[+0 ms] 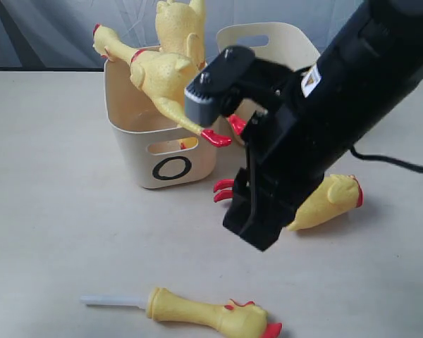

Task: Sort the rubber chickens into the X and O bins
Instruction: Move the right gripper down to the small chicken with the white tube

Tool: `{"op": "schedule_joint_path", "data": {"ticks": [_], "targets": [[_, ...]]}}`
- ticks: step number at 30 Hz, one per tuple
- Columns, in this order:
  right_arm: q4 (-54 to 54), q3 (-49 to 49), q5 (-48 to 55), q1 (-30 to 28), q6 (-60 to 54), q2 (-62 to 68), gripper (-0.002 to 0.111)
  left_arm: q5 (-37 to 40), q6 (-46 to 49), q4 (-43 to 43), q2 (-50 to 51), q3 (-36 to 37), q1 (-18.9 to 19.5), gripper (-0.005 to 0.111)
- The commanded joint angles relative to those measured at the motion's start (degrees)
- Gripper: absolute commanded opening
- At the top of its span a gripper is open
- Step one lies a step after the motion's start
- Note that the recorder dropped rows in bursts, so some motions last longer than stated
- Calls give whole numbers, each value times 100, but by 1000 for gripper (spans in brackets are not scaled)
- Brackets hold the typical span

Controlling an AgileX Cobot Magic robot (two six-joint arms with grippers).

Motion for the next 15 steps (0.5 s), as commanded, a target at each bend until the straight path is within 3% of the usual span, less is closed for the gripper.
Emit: {"op": "schedule_joint_path", "data": {"ticks": [1,15], "targets": [[-77,317,-283,242,-64,247,45,-76,-37,0,-19,-32,-17,0],[-29,896,-1362,803,-385,1144,45,-76,-37,0,-19,-32,-17,0]]}}
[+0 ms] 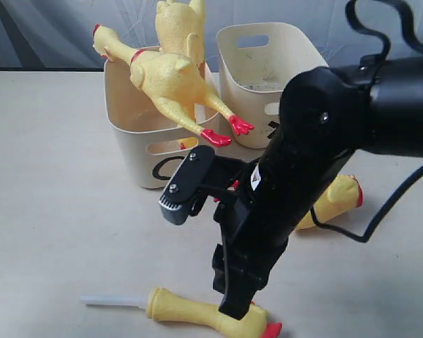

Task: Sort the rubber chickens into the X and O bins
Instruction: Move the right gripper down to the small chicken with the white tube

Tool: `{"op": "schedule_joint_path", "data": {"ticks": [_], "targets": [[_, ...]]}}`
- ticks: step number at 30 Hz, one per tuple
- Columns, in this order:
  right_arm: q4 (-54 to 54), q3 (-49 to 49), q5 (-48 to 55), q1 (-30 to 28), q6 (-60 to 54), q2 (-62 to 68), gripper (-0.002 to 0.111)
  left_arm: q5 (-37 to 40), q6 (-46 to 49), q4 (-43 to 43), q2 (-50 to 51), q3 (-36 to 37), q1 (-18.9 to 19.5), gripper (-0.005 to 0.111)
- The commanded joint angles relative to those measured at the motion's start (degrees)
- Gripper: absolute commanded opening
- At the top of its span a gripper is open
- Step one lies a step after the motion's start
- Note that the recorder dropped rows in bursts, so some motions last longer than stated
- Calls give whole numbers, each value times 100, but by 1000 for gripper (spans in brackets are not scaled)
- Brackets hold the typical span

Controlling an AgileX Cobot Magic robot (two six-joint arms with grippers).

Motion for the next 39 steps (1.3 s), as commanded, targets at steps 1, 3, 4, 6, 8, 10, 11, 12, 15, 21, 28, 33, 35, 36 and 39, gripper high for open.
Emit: {"op": "schedule_joint_path", "data": {"ticks": [1,3,4,6,8,10,11,12,15,21,28,33,35,36,39], "targets": [[22,23,-251,252,-87,279,45,-76,-37,0,-19,-32,-17,0],[18,23,-264,362,-87,398,45,-76,-37,0,-19,-32,-17,0],[18,23,-292,430,-87,483,45,-76,-37,0,-19,-32,-17,0],[18,23,-318,533,-87,600,45,-76,-37,0,-19,-32,-17,0],[30,23,-354,671,-87,721,45,-76,-37,0,-19,-32,-17,0],[17,23,-462,816,-87,824,45,-76,-37,0,-19,-32,-17,0],[4,23,-515,867,-87,866,45,-76,-37,0,-19,-32,-17,0],[4,23,-586,922,-87,889,45,-76,-37,0,-19,-32,-17,0],[4,23,-854,1052,-87,989,45,-76,-37,0,-19,-32,-17,0],[147,23,-1263,1093,-87,1156,45,-76,-37,0,-19,-32,-17,0],[270,23,-1379,1093,-87,1480,45,-76,-37,0,-19,-32,-17,0],[319,23,-1465,1093,-65,1616,45,-76,-37,0,-19,-32,-17,0],[319,23,-1598,1093,-21,1660,45,-76,-37,0,-19,-32,-17,0],[319,23,-1672,1093,50,1675,45,-76,-37,0,-19,-32,-17,0],[319,23,-1972,1093,75,1738,45,-76,-37,0,-19,-32,-17,0]]}}
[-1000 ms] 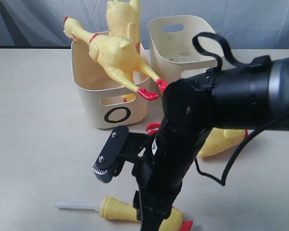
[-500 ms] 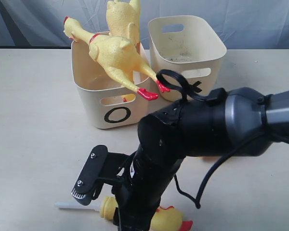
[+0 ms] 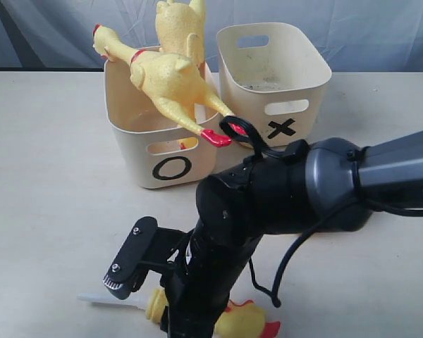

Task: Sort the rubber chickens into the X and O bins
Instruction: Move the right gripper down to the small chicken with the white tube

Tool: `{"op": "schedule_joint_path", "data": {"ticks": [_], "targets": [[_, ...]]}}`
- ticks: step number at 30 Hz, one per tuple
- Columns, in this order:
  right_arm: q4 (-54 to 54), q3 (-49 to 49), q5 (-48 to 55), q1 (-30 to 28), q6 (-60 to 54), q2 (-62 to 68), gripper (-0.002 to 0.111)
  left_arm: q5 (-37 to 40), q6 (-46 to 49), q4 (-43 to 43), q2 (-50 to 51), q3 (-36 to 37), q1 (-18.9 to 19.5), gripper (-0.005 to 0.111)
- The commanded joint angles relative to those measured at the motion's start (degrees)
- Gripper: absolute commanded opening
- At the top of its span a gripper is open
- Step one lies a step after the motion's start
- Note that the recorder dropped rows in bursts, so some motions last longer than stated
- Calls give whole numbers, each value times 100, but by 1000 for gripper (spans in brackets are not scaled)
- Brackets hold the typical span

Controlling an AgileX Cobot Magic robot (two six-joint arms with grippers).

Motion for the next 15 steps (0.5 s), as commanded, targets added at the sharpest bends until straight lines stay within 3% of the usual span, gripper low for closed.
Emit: {"op": "schedule_joint_path", "data": {"ticks": [1,15], "targets": [[-23,22,-688,11,51,251,45,-76,-37,0,-19,-32,-17,0],[-283,22,-613,11,61,-321,45,-76,-37,0,-19,-32,-17,0]]}}
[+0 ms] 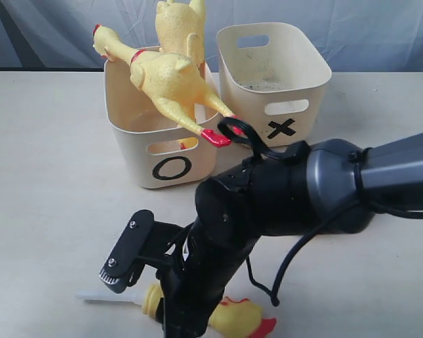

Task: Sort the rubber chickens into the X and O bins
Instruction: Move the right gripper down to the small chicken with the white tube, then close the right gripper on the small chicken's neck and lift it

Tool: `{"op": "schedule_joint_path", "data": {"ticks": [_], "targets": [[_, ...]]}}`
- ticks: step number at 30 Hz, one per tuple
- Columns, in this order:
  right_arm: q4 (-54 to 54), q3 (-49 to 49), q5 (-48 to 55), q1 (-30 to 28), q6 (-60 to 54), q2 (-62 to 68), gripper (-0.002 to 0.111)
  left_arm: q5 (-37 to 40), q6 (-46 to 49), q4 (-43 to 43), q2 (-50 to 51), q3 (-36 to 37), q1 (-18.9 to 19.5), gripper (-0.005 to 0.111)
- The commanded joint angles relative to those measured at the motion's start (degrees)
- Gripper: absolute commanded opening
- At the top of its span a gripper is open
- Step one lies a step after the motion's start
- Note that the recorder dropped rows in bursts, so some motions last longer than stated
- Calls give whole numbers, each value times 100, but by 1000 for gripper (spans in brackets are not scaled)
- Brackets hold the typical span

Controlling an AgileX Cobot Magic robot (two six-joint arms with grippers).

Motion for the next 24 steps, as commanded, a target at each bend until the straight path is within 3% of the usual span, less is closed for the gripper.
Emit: {"op": "schedule_joint_path", "data": {"ticks": [1,24], "targets": [[-206,22,-253,-11,26,-280,45,-76,-37,0,-19,-32,-17,0],[-171,22,-687,-11,200,361,44,-76,-37,0,-19,-32,-17,0]]}}
